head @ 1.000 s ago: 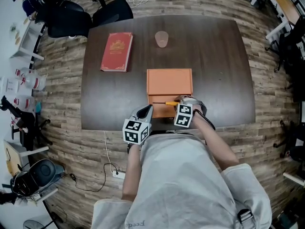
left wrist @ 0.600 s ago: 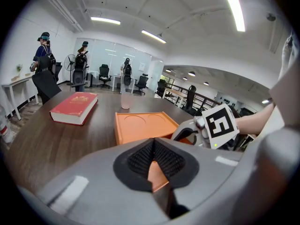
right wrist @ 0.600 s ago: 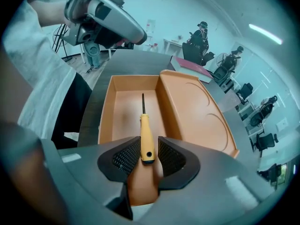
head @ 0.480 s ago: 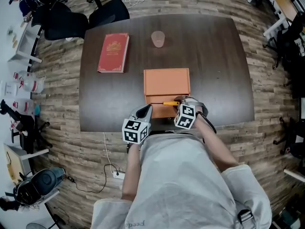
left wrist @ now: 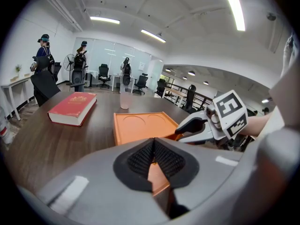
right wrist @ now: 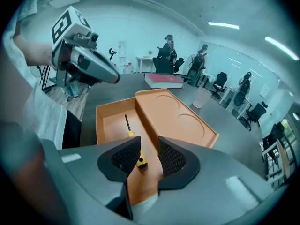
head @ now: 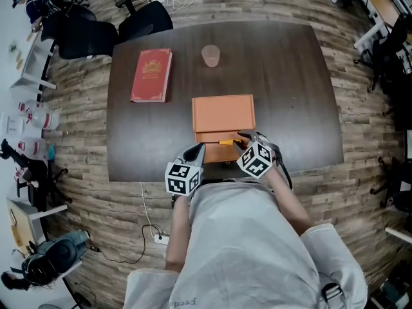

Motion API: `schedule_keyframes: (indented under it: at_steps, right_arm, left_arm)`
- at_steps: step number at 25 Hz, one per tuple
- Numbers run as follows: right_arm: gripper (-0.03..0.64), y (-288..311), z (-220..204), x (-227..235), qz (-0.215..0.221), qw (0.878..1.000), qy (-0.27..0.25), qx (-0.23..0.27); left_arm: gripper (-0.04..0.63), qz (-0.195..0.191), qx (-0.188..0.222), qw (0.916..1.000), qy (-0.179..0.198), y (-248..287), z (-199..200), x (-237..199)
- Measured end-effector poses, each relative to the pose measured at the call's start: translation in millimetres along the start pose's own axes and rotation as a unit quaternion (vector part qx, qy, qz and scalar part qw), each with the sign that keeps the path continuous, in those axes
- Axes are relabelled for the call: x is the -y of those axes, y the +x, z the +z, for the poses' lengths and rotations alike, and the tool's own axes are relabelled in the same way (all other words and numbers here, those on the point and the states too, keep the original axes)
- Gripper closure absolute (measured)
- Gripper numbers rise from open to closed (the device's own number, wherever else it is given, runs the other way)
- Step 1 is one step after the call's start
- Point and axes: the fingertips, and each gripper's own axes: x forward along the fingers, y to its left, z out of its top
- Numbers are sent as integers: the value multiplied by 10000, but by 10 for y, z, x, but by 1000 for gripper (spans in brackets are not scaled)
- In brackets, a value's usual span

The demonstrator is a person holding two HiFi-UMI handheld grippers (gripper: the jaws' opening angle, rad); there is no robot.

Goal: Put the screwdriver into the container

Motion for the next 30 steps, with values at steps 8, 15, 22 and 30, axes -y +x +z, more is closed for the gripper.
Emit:
schedule_keyframes:
  at_steps: [8, 15, 22, 30]
  right_arm:
    - [505, -380, 161, 406, -732, 9800, 1342, 1272]
    - [505, -455, 105, 389, -748, 9740, 1525, 1498]
    - [506, -485, 69, 348, -707, 9706, 1622, 1628]
    - [506, -471, 81, 394, -744, 9676, 1681, 1734]
  left_arm:
    - [541, 3, 18, 10000, -27, 27, 24, -26]
    - [540, -18, 16, 10000, -23, 68, 8, 7]
    - [540, -35, -53, 10000, -53, 100, -74, 29]
    - [540, -57, -43, 10000, -44, 126, -69, 13]
